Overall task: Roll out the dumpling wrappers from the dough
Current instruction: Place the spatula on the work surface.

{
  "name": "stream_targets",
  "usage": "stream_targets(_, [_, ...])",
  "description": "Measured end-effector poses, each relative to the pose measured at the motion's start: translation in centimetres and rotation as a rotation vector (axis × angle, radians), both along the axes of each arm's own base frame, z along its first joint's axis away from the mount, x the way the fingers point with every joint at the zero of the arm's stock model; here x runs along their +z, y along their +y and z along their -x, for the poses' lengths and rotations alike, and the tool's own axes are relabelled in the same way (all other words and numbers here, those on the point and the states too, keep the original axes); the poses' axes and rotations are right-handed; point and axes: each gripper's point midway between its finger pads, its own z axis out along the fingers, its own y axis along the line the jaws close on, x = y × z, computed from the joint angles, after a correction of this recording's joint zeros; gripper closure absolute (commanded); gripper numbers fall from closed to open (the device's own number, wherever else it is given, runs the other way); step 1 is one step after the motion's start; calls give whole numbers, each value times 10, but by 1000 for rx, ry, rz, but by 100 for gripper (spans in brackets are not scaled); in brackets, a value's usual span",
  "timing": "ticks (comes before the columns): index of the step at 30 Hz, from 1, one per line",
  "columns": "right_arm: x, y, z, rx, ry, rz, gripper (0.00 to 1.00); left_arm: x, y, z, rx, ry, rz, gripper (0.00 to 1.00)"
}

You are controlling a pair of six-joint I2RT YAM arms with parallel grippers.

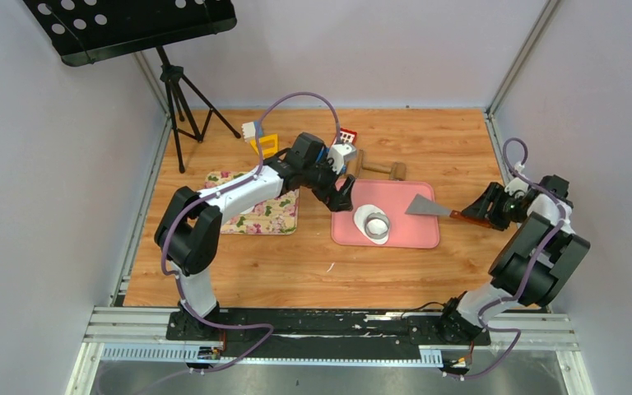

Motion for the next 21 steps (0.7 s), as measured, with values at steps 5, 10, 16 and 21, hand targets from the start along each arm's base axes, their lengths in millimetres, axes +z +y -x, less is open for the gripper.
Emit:
stream_targets(5, [15,-5,5,40,-42,149,37,-1,-1,3,-4,14,6,0])
stream_targets(10, [6,1,7,85,-19,153,25,1,-2,3,-8,17,17,0])
stream_targets(16, [-7,9,8,113,22,128,19,0,-3,5,-12,22,20,0])
stream_targets(21, [28,7,3,120,-78,238,20,0,-3,6,-16,23,23,0])
